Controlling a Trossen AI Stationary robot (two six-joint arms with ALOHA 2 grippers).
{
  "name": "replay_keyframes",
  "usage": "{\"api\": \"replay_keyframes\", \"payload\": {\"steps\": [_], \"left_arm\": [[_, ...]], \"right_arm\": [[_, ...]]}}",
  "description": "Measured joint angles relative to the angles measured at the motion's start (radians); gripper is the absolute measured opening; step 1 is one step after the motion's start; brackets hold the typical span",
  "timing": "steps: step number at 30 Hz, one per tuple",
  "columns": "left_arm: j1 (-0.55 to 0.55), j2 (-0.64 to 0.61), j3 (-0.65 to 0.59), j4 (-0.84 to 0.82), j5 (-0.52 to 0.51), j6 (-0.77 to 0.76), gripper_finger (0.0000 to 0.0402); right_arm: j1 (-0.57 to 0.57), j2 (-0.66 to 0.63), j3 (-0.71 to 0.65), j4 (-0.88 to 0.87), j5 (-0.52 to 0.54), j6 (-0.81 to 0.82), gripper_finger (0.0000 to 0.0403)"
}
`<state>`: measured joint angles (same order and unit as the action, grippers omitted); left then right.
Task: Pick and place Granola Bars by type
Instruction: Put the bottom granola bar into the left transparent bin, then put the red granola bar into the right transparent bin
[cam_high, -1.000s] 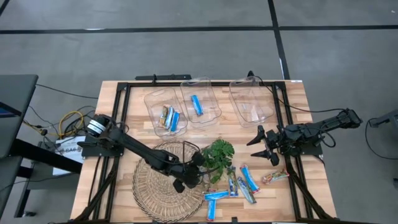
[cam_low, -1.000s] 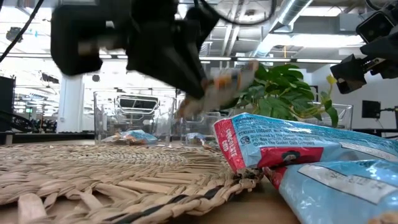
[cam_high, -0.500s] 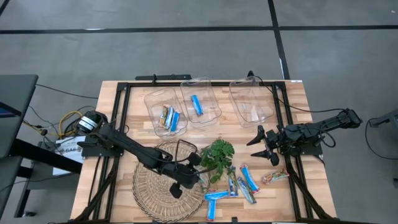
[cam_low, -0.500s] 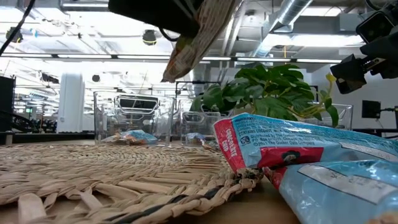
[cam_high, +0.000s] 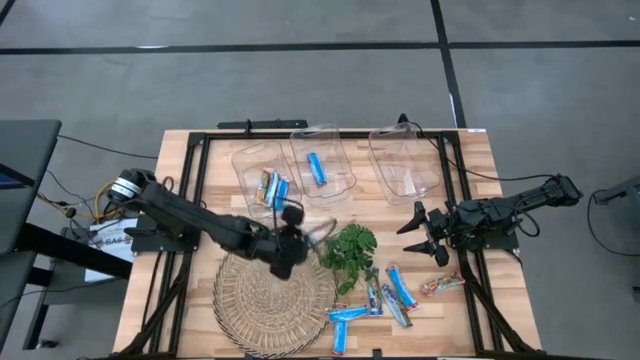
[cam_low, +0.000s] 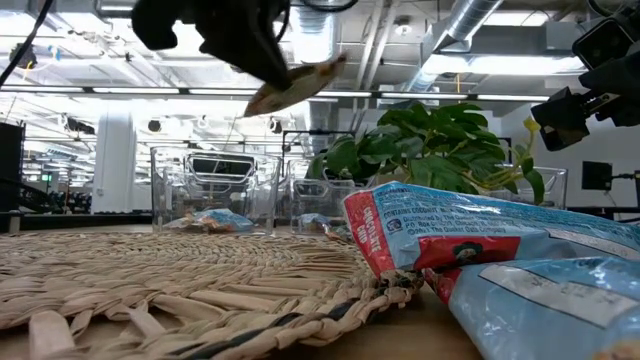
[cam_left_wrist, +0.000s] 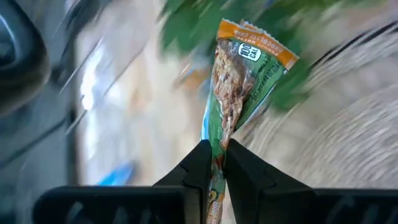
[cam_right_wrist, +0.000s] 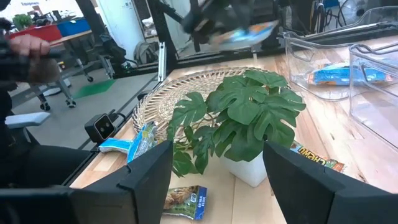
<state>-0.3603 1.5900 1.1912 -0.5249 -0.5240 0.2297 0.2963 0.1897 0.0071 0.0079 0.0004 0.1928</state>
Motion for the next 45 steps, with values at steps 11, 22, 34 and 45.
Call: {"api": "replay_keyframes", "payload": {"steps": [11, 22, 34, 45], "left_arm": [[0.174, -0.114, 0.000, -0.389, -0.094, -0.266, 0.0036], [0.408, -0.118, 0.000, -0.482, -0.081, -0.322, 0.0036], [0.503, -0.118, -0.001, -0.534, -0.001, -0.296, 0.0127], [0.446, -0.171, -0.038, -0.500, -0.008, -0.393, 0.0195]], "right_arm": [[0.000, 0.000, 0.000, 0.000, 0.000, 0.000, 0.0244], [0.000, 0.000, 0.000, 0.000, 0.000, 0.000, 0.0244], [0.000, 0.000, 0.000, 0.000, 0.000, 0.000, 0.0244], [0.000, 0.000, 0.000, 0.000, 0.000, 0.000, 0.0244]]}}
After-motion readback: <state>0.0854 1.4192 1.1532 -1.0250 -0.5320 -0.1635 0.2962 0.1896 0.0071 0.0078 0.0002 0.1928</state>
